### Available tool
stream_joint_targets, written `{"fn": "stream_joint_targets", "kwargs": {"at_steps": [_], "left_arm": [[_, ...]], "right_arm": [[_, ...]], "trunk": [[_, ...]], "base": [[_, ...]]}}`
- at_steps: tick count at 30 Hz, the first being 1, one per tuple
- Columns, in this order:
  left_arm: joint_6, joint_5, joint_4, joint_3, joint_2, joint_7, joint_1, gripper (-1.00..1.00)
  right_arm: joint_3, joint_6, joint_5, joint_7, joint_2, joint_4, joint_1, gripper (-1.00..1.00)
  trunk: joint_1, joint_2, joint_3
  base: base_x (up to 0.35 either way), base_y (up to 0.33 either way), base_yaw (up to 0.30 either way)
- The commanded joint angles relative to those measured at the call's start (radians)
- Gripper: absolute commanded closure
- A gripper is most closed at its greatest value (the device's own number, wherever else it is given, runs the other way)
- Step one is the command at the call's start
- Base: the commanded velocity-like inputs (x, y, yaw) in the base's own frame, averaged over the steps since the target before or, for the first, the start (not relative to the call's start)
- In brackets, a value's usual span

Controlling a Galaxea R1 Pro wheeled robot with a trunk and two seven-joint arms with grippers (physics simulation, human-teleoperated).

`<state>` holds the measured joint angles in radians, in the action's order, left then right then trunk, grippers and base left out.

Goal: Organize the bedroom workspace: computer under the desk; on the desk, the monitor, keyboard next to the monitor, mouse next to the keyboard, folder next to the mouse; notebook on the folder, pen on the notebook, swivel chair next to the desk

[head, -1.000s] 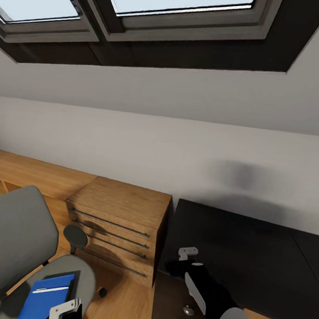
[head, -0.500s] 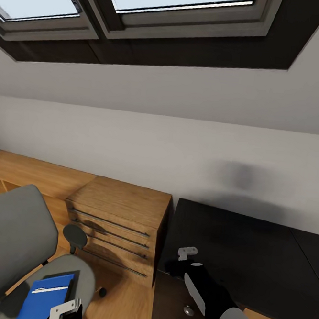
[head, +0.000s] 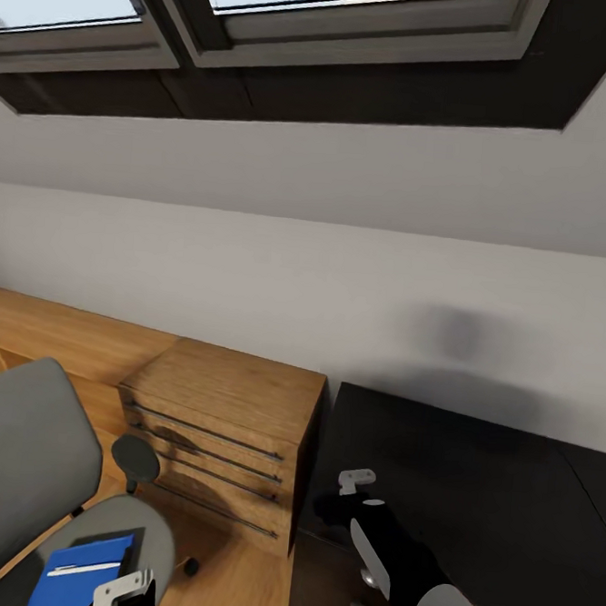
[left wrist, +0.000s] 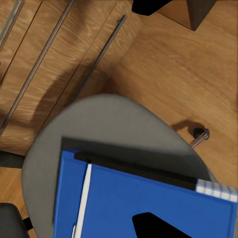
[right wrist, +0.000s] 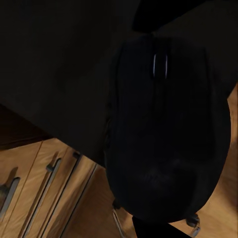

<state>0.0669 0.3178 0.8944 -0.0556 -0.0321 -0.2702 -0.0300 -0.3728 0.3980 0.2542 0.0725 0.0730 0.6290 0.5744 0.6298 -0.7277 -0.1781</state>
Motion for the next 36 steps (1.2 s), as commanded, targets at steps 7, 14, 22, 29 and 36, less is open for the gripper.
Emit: {"fn": "stream_joint_targets", "kwargs": {"at_steps": [7,14,22,29,36], "left_arm": [[0.006,0.01,0.002,-0.006,-0.001,-0.007,-0.001,-1.0],[0.007,0.012,0.003,-0.006,0.0,-0.007,-0.001,-1.0],[0.007,0.011,0.005,-0.007,0.001,-0.008,-0.001,-1.0],[0.007,0.01,0.006,-0.007,0.001,-0.01,-0.001,-1.0],[0.007,0.009,0.006,-0.007,0.001,-0.01,-0.001,-1.0]], "right_arm": [[-0.004,-0.027,0.011,0.009,-0.002,-0.013,0.002,1.0],[-0.001,-0.134,0.012,0.009,-0.006,-0.035,0.002,1.0],[0.0,-0.188,0.012,0.009,-0.007,-0.063,0.003,1.0],[0.0,-0.211,0.013,0.009,-0.006,-0.123,0.033,1.0],[0.0,-0.219,0.013,0.01,-0.006,-0.131,0.037,1.0]], "trunk": [[0.0,-0.001,-0.002],[0.0,-0.001,-0.002],[0.0,-0.001,-0.002],[0.016,-0.029,-0.014],[0.042,-0.078,-0.036]], "base": [[0.013,0.0,0.0],[0.0,0.0,0.0],[0.0,0.0,0.0],[0.0,0.0,0.0],[0.0,0.0,0.0]]}}
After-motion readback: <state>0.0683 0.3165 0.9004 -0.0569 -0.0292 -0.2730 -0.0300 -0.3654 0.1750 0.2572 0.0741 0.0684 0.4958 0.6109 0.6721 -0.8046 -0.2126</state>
